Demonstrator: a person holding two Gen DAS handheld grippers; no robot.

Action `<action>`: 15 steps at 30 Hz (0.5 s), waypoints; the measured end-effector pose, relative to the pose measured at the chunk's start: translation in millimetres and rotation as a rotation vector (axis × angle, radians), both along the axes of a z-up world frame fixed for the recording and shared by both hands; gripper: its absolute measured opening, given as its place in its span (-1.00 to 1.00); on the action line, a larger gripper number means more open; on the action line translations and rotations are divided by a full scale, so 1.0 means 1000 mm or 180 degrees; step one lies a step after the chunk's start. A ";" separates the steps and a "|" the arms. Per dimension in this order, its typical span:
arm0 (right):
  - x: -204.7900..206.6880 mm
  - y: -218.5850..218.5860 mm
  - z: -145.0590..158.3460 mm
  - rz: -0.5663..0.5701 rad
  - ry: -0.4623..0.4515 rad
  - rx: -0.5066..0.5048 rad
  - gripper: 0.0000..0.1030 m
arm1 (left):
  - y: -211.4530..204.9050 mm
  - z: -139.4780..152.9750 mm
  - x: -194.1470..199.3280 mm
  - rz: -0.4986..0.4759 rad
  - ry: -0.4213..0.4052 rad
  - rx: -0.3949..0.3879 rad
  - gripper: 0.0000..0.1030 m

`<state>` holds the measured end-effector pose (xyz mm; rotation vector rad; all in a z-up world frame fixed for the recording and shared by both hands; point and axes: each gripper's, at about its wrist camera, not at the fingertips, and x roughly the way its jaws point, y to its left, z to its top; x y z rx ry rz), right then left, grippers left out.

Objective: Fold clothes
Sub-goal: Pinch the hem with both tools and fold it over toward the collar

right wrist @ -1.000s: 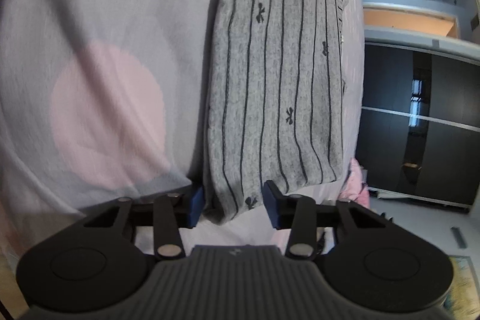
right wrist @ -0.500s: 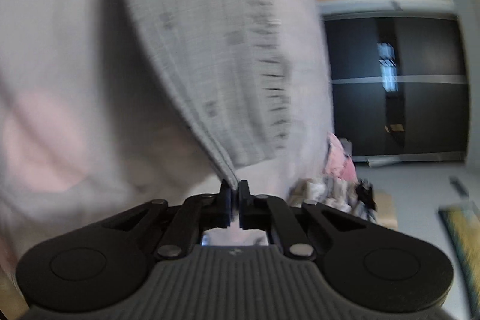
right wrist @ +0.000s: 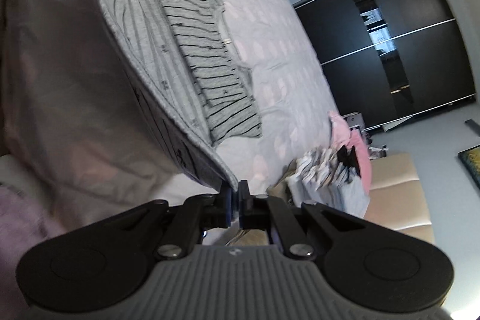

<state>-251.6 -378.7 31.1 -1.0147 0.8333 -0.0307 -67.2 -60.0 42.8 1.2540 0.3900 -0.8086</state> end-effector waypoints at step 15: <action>-0.040 0.001 0.002 0.0011 0.0620 0.0209 -0.93 | 0.025 -0.004 -0.020 0.0010 0.0734 0.0165 -0.96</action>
